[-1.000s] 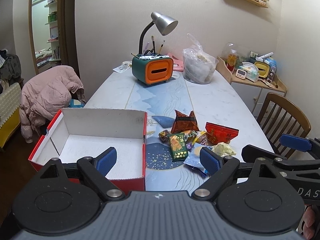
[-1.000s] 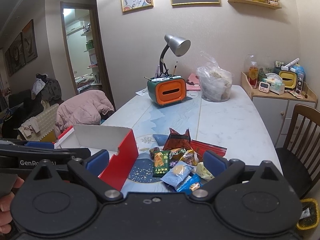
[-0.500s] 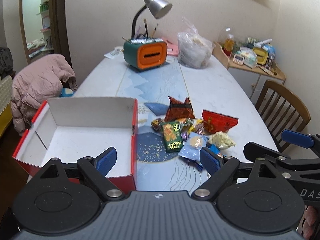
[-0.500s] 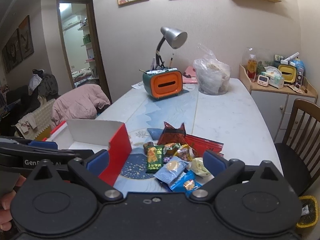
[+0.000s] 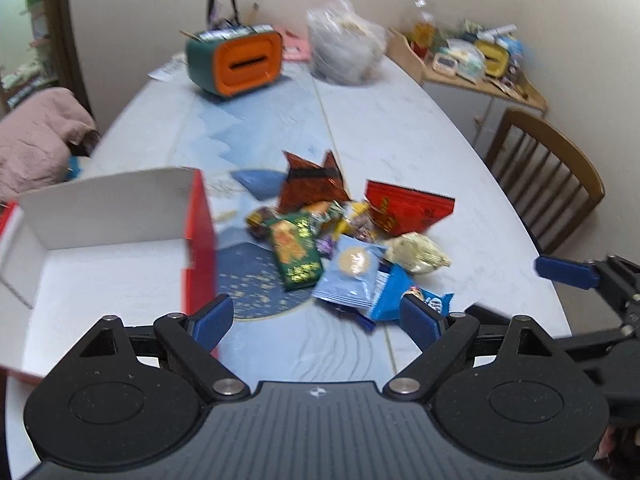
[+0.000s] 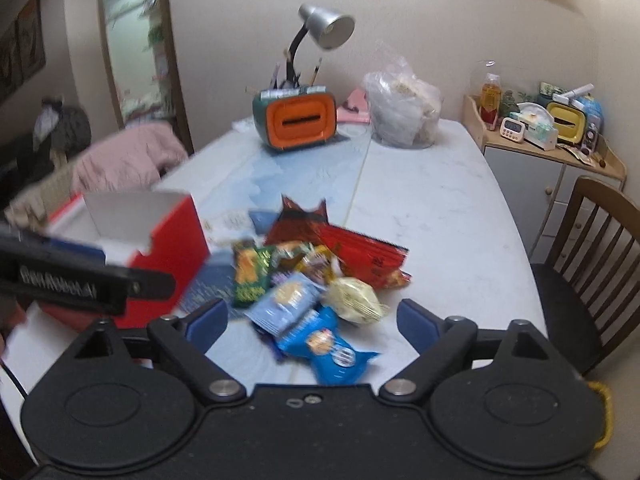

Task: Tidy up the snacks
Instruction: 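Grasp the light-blue wafer packet with the left tool while the right tool grasps the blue cookie packet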

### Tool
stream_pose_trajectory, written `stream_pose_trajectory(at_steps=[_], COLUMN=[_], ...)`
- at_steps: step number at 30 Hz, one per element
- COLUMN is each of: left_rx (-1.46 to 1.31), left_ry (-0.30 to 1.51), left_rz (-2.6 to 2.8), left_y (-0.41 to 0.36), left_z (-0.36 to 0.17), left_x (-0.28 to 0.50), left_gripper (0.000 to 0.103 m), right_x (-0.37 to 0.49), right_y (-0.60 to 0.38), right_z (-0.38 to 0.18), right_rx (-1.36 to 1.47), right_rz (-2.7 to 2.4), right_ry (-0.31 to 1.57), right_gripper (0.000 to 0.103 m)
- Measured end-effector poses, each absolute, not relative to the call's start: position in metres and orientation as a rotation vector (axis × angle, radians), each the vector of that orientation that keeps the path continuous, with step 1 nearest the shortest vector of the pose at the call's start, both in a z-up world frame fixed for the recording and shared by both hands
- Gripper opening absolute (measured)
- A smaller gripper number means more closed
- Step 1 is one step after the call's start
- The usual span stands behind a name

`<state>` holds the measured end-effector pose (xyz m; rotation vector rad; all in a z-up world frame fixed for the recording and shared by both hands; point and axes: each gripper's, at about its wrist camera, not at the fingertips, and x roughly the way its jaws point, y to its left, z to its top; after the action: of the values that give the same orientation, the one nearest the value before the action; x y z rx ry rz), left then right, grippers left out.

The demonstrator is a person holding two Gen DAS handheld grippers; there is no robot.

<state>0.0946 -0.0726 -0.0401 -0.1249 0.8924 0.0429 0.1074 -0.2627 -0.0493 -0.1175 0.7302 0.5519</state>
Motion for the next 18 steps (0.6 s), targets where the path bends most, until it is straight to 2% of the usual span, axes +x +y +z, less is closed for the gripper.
stream_pose_trajectory(at_steps=[10, 18], left_rx=[-0.097, -0.048], left_ry=[0.993, 1.077], left_rz=[-0.042, -0.107], left_y=[-0.079, -0.086], left_z=[-0.076, -0.110], left_x=[0.163, 0.208], left_gripper=[0.090, 0.090], right_x=[0.143, 0.160], right_y=[-0.256, -0.241], right_z=[-0.095, -0.124], right_rx=[-0.279, -0.380], right_rz=[0.664, 0.749], right_ry=[0.809, 0.854], right_gripper=[0.077, 0.061])
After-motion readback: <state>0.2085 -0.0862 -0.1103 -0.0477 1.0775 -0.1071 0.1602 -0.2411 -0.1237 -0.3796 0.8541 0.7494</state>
